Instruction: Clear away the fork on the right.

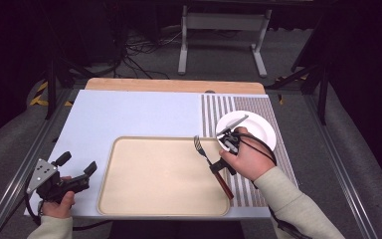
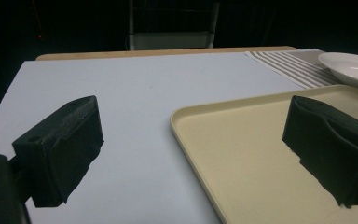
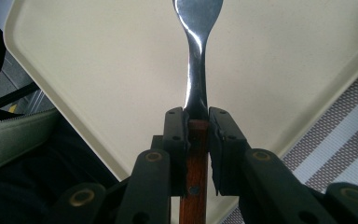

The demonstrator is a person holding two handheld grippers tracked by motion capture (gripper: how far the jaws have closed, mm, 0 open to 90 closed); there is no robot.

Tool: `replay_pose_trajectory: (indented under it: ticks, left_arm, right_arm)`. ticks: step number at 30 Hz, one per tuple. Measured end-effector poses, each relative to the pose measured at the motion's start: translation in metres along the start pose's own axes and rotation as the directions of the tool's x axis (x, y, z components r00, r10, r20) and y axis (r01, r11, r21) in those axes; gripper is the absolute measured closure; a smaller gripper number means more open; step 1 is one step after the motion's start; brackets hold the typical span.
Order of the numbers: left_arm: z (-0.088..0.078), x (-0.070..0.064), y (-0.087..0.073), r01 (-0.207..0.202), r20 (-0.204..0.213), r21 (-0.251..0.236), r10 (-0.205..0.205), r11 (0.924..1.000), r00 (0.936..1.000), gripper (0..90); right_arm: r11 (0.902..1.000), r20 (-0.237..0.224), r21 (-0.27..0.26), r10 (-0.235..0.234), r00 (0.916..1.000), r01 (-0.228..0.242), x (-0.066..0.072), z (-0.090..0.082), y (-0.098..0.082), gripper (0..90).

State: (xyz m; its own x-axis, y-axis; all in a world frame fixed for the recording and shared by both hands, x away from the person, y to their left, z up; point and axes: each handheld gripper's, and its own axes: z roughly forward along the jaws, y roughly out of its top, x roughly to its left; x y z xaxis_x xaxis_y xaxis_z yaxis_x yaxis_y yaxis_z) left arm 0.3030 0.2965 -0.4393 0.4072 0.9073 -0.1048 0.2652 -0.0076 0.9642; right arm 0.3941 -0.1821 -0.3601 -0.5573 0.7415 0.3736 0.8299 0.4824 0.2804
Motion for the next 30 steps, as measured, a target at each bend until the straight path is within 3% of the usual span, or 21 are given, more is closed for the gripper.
replay_pose_trajectory:
  ticks: [12,19,30]
  left_arm:
    - [0.000,0.000,0.000,0.004,0.000,-0.003,-0.004,1.0000,1.0000,5.4]
    - [0.000,0.001,0.000,0.006,-0.001,-0.004,-0.006,1.0000,1.0000,5.4]
    - [0.000,0.001,0.000,0.005,0.000,-0.004,-0.005,1.0000,1.0000,5.4]
  right_arm:
    - [0.9980,0.017,0.030,0.055,0.9983,-0.056,0.001,0.020,0.005,78.0]
    - [0.9911,0.039,0.059,0.117,0.9923,-0.120,-0.002,0.030,0.007,78.0]
    - [0.9828,0.065,0.090,0.156,0.9857,-0.161,-0.003,0.041,0.009,78.0]
